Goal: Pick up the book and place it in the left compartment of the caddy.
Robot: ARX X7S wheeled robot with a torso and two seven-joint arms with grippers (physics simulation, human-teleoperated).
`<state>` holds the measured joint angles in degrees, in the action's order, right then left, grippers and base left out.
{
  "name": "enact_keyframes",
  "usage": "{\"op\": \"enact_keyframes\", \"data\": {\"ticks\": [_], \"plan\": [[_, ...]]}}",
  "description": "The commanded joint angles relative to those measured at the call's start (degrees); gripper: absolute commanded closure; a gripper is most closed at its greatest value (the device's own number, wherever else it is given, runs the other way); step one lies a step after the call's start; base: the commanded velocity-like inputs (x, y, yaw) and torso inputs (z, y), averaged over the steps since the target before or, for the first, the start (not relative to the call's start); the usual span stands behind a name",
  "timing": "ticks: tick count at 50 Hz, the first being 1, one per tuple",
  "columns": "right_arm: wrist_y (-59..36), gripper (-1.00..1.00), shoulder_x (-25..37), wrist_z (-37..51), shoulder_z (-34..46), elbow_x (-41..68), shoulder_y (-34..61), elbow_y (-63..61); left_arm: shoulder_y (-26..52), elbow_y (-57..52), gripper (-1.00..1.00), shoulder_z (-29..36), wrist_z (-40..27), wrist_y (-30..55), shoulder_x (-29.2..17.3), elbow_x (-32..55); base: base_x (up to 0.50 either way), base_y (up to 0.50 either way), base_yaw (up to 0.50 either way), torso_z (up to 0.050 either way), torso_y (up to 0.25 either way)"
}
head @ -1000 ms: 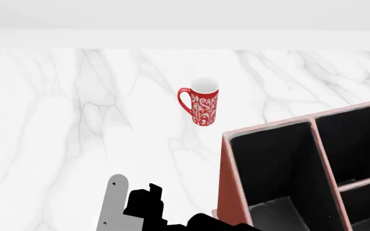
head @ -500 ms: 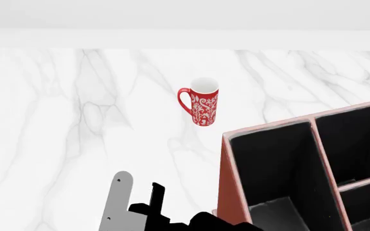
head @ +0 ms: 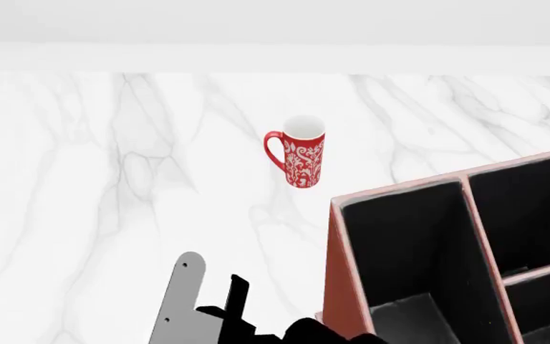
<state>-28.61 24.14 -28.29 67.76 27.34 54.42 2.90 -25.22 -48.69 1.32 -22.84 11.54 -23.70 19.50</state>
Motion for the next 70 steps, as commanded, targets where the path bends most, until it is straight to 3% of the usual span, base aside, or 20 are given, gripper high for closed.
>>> {"op": "enact_keyframes", "data": {"ticks": [1, 25, 47, 52, 70], "plan": [[0.87, 1.0, 0.89, 1.67, -1.63, -3.85, -0.83, 1.27, 0.05, 0.05, -1.0, 0.07, -0.32, -0.06, -0.15, 0.03, 0.0, 0.0, 0.0, 0.0, 0.0], [-5.91, 1.0, -0.98, 13.5, -9.33, -1.76, 0.48, 4.42, 0.53, 0.59, -1.0, 0.44, -0.72, -0.11, -0.44, 0.16, 0.0, 0.0, 0.0, 0.0, 0.0], [-18.07, 1.0, -1.08, 24.6, -21.36, 8.33, 1.78, -3.35, 0.67, 0.76, -1.0, 0.83, -1.03, -0.23, -0.77, 0.3, 0.0, 0.0, 0.0, 0.0, 0.001], [-25.22, 1.0, -2.07, 28.01, -27.48, 15.38, 2.65, -3.86, 0.98, 0.86, -1.0, 0.92, -1.15, 0.02, -0.87, 0.4, 0.0, 0.0, 0.0, 0.0, 0.002], [-39.46, 1.0, -2.29, 37.67, -37.22, 28.78, 5.21, -13.19, 1.55, 0.88, -1.0, 1.15, -1.8, 0.77, -1.16, 0.64, 0.0, 0.0, 0.0, 0.0, 0.001]]}}
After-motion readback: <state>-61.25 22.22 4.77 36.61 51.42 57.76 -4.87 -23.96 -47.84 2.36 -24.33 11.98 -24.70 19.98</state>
